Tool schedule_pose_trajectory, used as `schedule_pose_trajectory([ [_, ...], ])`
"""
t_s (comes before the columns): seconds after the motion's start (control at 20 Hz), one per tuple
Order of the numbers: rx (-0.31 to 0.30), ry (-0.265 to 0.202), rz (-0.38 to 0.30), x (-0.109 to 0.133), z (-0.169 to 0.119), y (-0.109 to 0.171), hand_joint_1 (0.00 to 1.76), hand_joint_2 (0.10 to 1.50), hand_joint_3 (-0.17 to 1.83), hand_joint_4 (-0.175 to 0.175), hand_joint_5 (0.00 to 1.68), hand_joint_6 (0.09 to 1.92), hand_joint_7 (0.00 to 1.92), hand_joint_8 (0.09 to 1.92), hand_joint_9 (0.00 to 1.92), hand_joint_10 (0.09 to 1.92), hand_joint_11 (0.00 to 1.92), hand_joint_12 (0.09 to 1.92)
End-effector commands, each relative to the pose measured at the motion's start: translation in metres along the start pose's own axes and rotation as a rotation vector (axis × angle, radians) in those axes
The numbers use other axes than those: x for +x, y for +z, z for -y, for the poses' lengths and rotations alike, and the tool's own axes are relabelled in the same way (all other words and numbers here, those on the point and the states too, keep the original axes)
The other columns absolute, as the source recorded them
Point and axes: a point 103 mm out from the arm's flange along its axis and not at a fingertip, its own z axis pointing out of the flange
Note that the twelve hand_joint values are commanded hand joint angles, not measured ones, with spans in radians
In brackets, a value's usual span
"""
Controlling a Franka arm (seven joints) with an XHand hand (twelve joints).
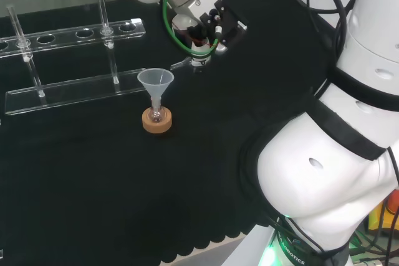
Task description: Pour all the NaCl from the weighing funnel into the round-bottom flask.
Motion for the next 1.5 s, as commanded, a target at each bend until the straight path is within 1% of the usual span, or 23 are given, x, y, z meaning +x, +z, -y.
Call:
schedule_pose_trajectory([
  [0.05, 0.042, -0.003, 0.034, 0.006, -0.008, -0.003, 1.10, 0.91, 0.20, 0.175, 1.22, 0.62, 1.43, 0.20, 1.44, 0.09, 1.13, 0.83],
  [0.3, 0.057, -0.009, 0.049, 0.010, -0.011, -0.006, 1.10, 0.91, 0.20, 0.175, 1.23, 0.62, 1.43, 0.20, 1.44, 0.09, 1.13, 0.83],
  [0.6, 0.093, -0.003, 0.094, 0.008, -0.015, -0.010, 1.10, 0.91, 0.20, 0.175, 1.23, 0.62, 1.43, 0.20, 1.44, 0.09, 1.13, 0.83],
  [1.1, 0.095, -0.012, 0.119, 0.014, -0.019, -0.020, 1.10, 0.91, 0.20, 0.175, 1.23, 0.61, 1.43, 0.20, 1.44, 0.09, 1.13, 0.83],
  [1.3, 0.103, -0.016, 0.142, 0.015, -0.020, -0.023, 1.10, 0.91, 0.20, 0.175, 1.23, 0.61, 1.43, 0.20, 1.44, 0.09, 1.13, 0.83],
  [1.5, 0.118, -0.017, 0.183, 0.021, -0.021, -0.026, 1.10, 0.91, 0.20, 0.175, 1.23, 0.61, 1.43, 0.19, 1.44, 0.09, 1.13, 0.83],
])
